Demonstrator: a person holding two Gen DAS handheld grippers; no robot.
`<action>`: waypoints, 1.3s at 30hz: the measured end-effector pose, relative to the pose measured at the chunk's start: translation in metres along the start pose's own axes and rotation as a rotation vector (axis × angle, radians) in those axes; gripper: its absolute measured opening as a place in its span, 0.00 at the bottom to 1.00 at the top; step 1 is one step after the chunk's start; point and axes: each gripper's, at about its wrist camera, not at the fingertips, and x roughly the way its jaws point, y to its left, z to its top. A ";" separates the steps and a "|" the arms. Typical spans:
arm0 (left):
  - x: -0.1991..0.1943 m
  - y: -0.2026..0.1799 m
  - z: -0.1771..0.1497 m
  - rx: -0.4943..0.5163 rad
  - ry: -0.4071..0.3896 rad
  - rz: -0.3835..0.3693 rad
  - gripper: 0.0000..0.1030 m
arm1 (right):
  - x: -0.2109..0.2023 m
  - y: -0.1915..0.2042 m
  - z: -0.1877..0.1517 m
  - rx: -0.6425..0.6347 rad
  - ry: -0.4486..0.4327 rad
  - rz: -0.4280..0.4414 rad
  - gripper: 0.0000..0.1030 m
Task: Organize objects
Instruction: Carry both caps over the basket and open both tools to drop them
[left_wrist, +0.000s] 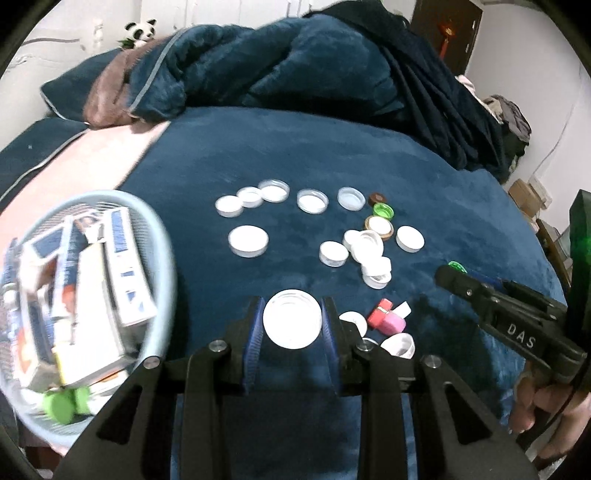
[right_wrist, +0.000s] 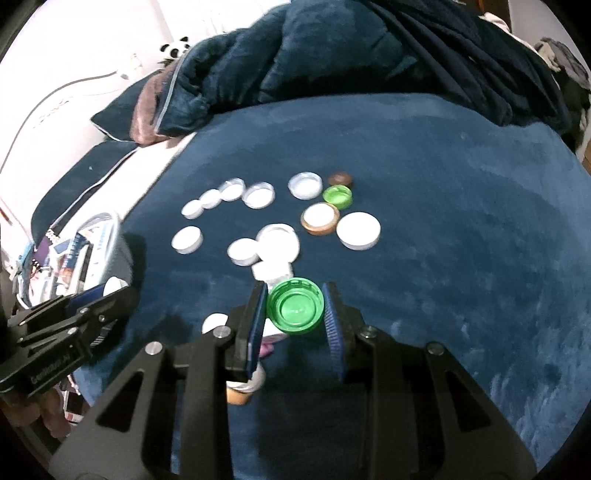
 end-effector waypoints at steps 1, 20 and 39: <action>-0.007 0.004 -0.001 -0.004 -0.009 0.005 0.30 | -0.001 0.004 0.001 -0.007 -0.004 0.005 0.30; -0.109 0.169 -0.041 -0.405 -0.147 0.122 0.30 | 0.012 0.178 -0.010 -0.264 0.038 0.291 0.30; -0.125 0.201 -0.074 -0.458 -0.160 0.224 0.99 | 0.016 0.187 -0.006 -0.211 0.053 0.261 0.96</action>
